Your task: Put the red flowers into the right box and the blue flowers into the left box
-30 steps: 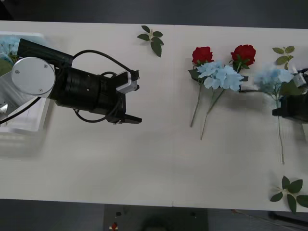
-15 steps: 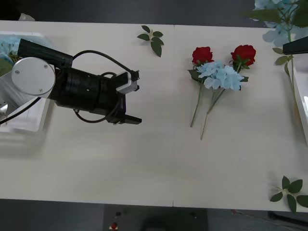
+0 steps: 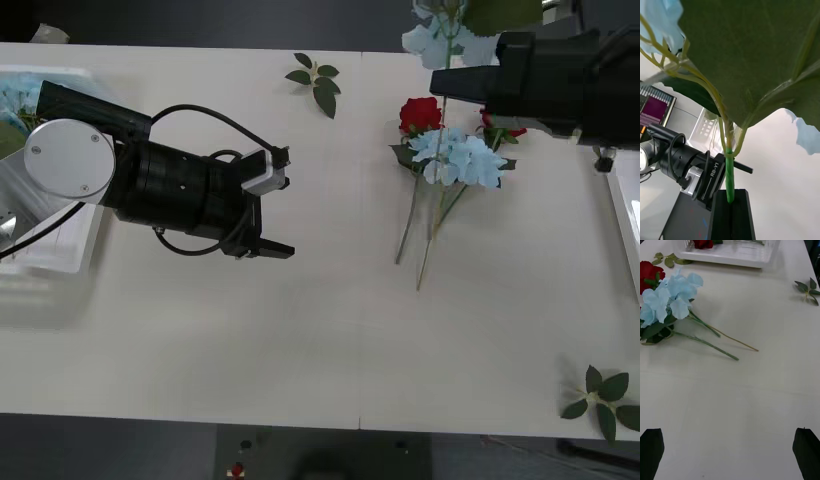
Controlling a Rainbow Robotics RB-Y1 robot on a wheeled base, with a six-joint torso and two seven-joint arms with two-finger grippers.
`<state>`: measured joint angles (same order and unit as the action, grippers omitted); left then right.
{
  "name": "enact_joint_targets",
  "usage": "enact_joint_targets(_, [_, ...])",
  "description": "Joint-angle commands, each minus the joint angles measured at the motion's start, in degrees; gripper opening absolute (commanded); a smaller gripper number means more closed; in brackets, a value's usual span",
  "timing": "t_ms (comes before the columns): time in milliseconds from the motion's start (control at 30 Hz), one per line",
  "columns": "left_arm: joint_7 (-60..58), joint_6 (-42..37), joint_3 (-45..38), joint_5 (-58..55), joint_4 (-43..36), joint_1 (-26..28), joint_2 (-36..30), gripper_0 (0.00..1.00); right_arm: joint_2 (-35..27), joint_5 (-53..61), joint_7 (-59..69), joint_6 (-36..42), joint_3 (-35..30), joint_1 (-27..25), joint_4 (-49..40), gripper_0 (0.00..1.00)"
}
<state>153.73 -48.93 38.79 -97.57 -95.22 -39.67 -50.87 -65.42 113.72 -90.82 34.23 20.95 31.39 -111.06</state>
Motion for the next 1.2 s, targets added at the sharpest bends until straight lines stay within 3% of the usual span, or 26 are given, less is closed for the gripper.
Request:
enact_joint_targets(33, [1.27, -0.37, 0.50, -0.60, -1.28, 0.39, -0.99, 1.00, 2.85, -4.21, 1.00, -6.19, 5.68, 6.05, -1.17, 0.00])
enact_joint_targets(200, [1.27, -0.37, 0.50, -0.60, -1.28, 0.39, -0.99, 1.00, 5.04, -9.13, 0.82, -17.36, 13.85, 9.57, -0.56, 0.00])
enact_joint_targets(400, [1.27, -0.37, 0.50, -0.60, -1.28, 0.39, -0.99, 1.00, 5.39, -11.77, 0.03, -23.86, 17.45, 10.62, -0.82, 0.00])
enact_joint_targets(1200, [1.27, -0.37, 0.50, -0.60, -1.28, 0.39, -0.99, 1.00, 3.11, -11.59, -1.03, -27.29, 17.54, 10.45, -1.35, 0.00])
